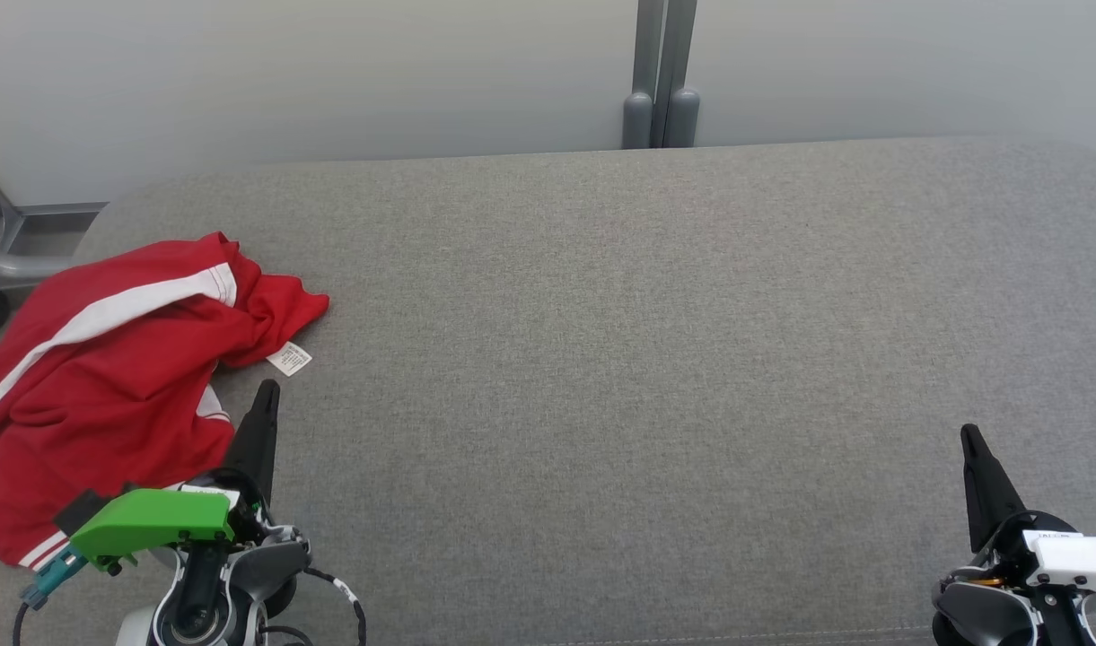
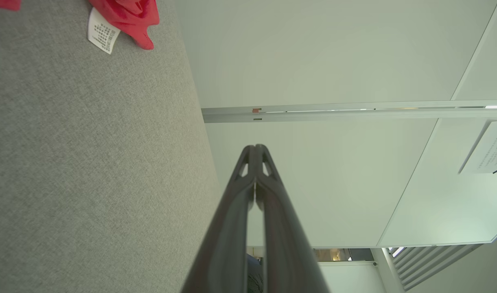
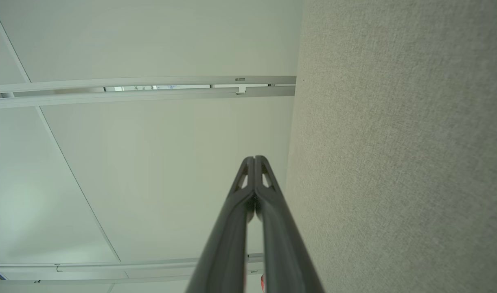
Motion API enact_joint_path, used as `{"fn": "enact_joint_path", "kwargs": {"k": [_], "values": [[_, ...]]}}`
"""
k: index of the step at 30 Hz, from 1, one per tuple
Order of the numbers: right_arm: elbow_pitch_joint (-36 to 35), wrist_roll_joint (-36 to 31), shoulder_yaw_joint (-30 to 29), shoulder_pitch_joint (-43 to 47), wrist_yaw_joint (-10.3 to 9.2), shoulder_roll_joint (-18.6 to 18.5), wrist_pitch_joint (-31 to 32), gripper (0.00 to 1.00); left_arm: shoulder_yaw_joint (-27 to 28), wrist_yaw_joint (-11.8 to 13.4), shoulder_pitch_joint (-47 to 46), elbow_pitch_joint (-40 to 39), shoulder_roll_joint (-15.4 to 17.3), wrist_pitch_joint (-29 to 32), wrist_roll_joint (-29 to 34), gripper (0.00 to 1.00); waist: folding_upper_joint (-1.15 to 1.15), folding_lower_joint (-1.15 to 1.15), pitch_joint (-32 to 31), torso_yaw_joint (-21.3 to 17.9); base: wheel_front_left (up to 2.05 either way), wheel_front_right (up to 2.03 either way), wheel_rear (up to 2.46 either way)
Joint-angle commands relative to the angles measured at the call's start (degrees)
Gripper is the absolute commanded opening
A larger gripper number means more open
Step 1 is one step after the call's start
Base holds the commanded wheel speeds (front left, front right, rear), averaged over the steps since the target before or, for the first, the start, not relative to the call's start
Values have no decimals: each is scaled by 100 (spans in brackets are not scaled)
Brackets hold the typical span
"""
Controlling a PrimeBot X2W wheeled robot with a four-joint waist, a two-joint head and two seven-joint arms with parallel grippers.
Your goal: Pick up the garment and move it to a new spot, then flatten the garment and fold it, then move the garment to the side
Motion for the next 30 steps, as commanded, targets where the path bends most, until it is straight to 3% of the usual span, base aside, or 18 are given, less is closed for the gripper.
{"fn": "enact_joint_path", "kwargs": {"k": [1,30], "values": [[-20,20,-8,-46,2,-25,-2,0,8,-11,-81,2,7,-11,-18,0,0,0,0,0,0,0,0],[-20,20,-8,-46,2,-25,-2,0,8,-11,-81,2,7,-11,-18,0,0,0,0,0,0,0,0]]}}
